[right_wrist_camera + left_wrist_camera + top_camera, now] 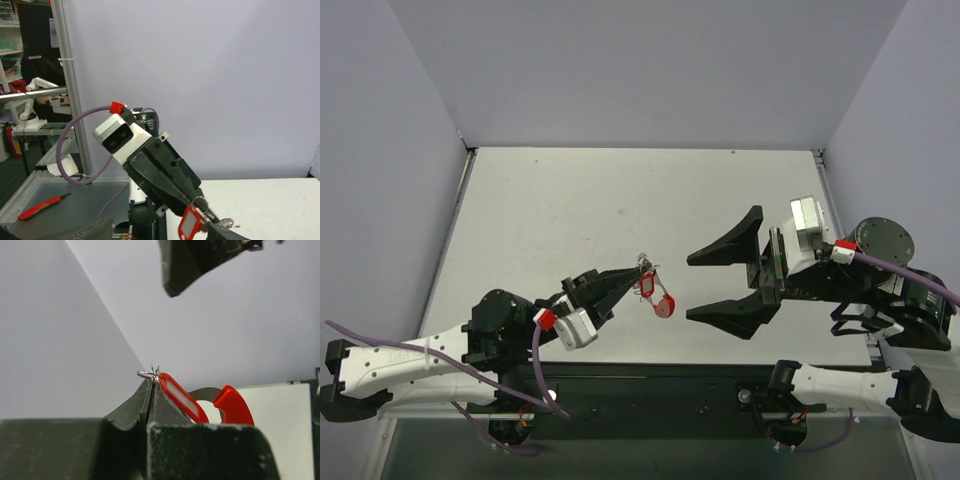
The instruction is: Put the keys on the keyring
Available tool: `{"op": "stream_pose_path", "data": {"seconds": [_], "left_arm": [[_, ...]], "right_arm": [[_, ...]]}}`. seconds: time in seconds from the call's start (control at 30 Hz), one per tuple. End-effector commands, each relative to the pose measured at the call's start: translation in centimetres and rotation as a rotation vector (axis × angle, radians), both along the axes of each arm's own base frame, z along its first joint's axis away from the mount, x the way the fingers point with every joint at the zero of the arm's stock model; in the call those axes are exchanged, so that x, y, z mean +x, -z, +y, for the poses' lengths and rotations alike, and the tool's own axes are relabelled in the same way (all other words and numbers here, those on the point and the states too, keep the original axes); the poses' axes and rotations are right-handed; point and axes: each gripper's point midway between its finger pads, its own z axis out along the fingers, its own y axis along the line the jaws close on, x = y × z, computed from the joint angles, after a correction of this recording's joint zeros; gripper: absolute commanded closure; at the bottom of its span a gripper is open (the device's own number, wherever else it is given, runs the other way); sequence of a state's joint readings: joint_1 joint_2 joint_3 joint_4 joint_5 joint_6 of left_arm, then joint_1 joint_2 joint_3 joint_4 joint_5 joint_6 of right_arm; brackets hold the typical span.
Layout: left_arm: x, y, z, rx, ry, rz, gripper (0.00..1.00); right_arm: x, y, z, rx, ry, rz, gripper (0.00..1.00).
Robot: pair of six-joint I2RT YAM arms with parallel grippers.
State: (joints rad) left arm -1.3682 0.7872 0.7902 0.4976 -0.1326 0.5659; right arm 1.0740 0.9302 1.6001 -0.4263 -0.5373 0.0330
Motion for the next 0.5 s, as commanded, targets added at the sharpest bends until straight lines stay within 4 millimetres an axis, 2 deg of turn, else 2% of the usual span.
{"op": "stream_pose_path", "data": {"seconds": [0.0, 0.07, 0.1, 0.13, 0.17, 0.2, 0.27, 0.33, 0.47], "left_arm": [[-3.4, -2.4, 0.0, 0.052, 0.173, -0.057, 1.0], [-4.4, -2.0, -0.3, 0.097, 0.236, -0.049, 1.0], [-4.7, -2.5, -0.1, 0.093, 0.249, -0.05, 1.0], [-5.2, -2.6, -0.1, 0.097, 0.276, -0.051, 1.0], [-5.4, -2.4, 0.0, 0.109, 0.291, -0.034, 1.0], [-5.6, -2.9, 0.2, 0.104, 0.303, -0.029, 1.0], [-5.9, -2.3, -0.1, 0.141, 0.324, -0.002, 1.0], [-6.1, -2.7, 0.1, 0.147, 0.337, 0.005, 1.0], [-6.1, -2.3, 0.3, 0.174, 0.337, 0.023, 1.0]], "right_arm": [[1.6, -1.2, 1.1, 0.012, 0.03, -0.087, 0.27], [1.9, -0.6, 1.9, -0.02, 0.02, -0.088, 0.31], [1.8, -0.7, 2.0, -0.024, 0.01, -0.098, 0.33], [1.9, -0.7, 2.2, -0.034, 0.005, -0.102, 0.42], [2.2, 0.2, 2.8, -0.069, 0.0, -0.089, 0.46], [2.3, 0.2, 3.0, -0.077, -0.005, -0.097, 0.48], [2.5, 1.3, 3.6, -0.122, -0.015, -0.081, 0.5], [2.4, 1.8, 3.9, -0.144, -0.037, -0.079, 0.56], [2.0, 2.2, 3.8, -0.155, -0.057, -0.075, 0.65]]}}
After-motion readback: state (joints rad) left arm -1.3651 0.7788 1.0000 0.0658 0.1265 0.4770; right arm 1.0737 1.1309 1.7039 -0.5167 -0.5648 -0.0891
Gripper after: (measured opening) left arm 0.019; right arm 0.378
